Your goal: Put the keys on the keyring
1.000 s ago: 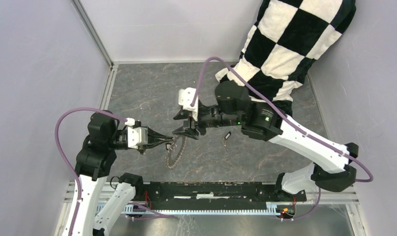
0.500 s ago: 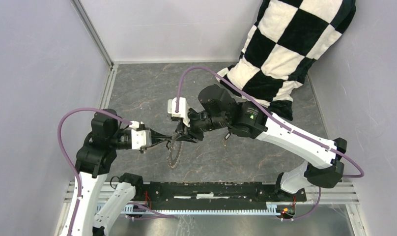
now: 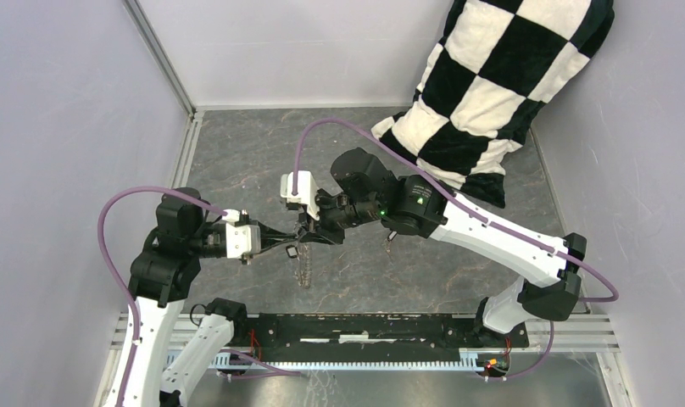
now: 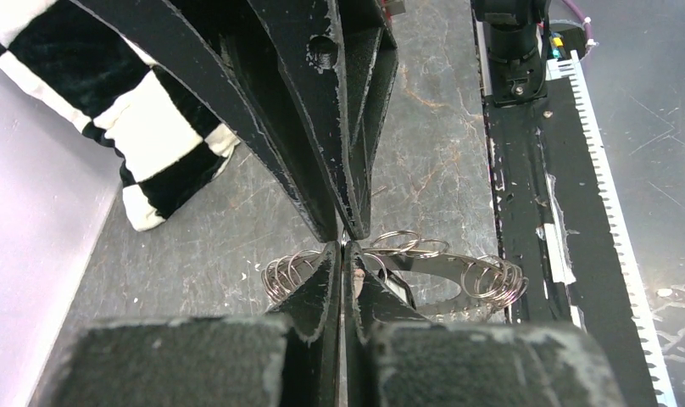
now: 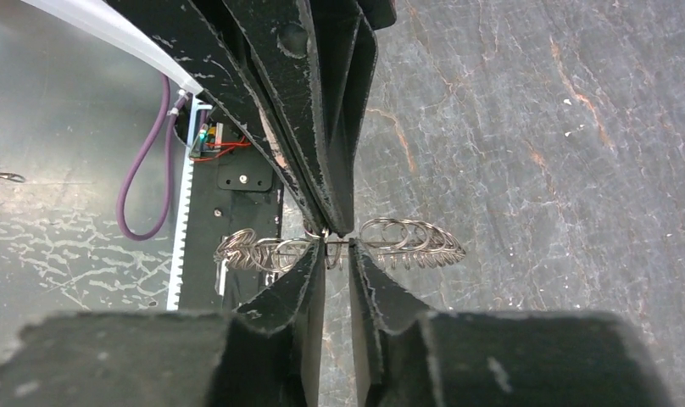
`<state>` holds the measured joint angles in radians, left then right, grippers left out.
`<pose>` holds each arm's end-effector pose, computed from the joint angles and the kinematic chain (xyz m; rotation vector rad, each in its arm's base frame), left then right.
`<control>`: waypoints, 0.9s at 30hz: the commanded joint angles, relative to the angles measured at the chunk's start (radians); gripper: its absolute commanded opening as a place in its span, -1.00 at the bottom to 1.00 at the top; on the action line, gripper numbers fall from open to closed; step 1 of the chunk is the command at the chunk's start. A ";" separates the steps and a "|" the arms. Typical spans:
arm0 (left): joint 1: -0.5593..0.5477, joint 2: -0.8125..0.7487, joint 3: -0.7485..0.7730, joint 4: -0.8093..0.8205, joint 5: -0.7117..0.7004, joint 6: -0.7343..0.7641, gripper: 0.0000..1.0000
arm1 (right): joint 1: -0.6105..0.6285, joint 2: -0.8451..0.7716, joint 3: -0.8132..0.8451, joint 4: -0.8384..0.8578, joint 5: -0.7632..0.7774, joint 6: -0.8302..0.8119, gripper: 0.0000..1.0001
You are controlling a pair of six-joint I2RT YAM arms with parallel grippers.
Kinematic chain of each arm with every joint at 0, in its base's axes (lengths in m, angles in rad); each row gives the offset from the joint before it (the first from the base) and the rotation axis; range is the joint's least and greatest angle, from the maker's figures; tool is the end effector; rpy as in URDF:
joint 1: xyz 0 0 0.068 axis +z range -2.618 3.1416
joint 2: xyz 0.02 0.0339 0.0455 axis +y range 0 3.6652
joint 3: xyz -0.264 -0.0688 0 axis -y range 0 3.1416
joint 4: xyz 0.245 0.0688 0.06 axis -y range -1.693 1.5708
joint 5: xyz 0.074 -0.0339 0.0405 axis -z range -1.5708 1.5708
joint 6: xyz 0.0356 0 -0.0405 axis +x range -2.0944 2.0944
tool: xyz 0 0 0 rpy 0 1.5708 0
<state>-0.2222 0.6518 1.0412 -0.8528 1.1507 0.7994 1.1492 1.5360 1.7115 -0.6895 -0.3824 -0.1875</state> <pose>0.0837 -0.0522 0.3826 1.4138 1.1403 -0.7515 0.1249 0.3109 0.4266 -1.5462 1.5602 0.9639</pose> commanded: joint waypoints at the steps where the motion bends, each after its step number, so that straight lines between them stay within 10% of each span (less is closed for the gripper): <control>1: -0.003 -0.007 0.040 0.014 0.019 0.057 -0.96 | -0.001 -0.002 0.028 0.071 -0.002 0.015 -0.66; 8: -0.003 -0.010 0.043 0.013 0.023 0.053 -0.96 | -0.001 0.000 0.007 0.088 0.002 0.022 -1.00; 15: -0.003 -0.005 0.098 0.015 0.012 -0.033 -0.38 | -0.012 -0.191 -0.284 0.408 0.016 0.075 -1.00; 27: -0.003 0.000 0.094 0.165 0.066 -0.259 -0.42 | -0.020 -0.348 -0.571 0.848 -0.053 0.185 -1.00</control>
<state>-0.2230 0.6491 1.1374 -0.8062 1.1816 0.6895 1.1313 1.2369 1.1931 -0.1085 -0.4026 -0.0601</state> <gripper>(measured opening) 0.297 0.006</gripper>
